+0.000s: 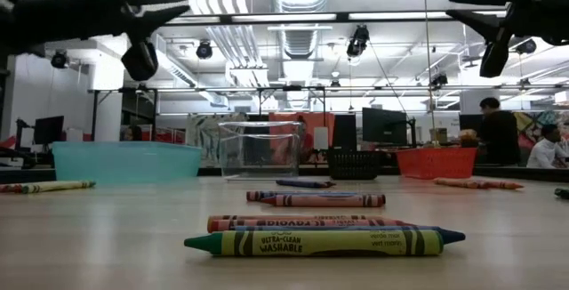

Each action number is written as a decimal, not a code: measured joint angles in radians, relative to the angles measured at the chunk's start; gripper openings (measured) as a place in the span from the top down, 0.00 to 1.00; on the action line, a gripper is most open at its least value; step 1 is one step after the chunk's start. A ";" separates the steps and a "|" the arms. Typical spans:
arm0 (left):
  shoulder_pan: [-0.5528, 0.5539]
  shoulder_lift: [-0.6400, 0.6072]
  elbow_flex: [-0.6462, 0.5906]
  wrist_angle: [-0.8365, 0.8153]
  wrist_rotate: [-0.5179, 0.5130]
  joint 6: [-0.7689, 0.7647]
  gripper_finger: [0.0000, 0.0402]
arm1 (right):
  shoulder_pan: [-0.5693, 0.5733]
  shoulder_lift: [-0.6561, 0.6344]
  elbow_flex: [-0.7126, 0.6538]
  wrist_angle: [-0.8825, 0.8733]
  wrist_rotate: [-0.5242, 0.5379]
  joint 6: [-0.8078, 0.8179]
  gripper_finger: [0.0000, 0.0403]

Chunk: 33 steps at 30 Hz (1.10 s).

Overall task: Sort crayons
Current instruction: Put the red crayon into the transparent bin

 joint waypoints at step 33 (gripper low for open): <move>-0.703 0.600 0.751 -1.540 -0.133 -1.060 0.91 | 0.000 0.165 0.017 -0.003 -0.078 0.005 0.83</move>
